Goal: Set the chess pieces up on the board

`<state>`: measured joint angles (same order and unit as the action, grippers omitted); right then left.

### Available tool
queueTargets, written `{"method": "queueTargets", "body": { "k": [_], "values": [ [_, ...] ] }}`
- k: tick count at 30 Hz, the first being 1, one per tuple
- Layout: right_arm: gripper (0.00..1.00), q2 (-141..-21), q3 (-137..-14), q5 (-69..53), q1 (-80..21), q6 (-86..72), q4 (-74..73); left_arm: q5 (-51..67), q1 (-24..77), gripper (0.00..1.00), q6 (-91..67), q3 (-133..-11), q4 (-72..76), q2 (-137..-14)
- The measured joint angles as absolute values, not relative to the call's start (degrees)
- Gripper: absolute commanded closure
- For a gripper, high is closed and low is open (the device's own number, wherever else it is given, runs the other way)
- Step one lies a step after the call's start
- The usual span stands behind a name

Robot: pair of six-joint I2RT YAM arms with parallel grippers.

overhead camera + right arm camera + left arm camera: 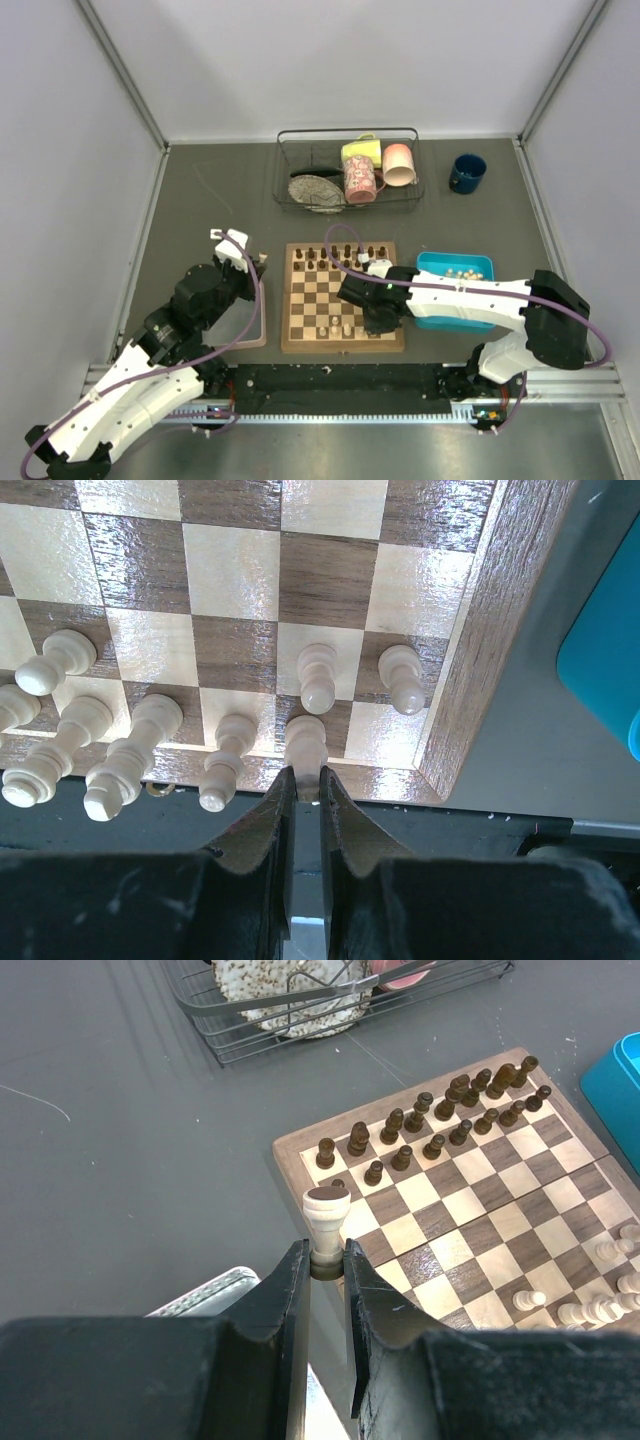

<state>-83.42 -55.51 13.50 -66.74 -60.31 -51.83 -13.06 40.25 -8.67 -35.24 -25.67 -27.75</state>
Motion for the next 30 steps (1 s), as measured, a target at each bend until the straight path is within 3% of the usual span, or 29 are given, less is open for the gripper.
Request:
{"method": "queueTargets", "body": {
  "k": [21,30],
  "values": [
    [0.91,-83.4,-55.5,13.5,-66.7,-60.3,-51.9,-12.9,40.2,1.0,-8.7,-35.1,-25.6,-27.1],
    [0.75,-83.4,-55.5,13.9,-66.7,-60.3,-52.3,-12.9,40.2,1.0,-8.7,-35.1,-25.6,-27.1]
  ]
}}
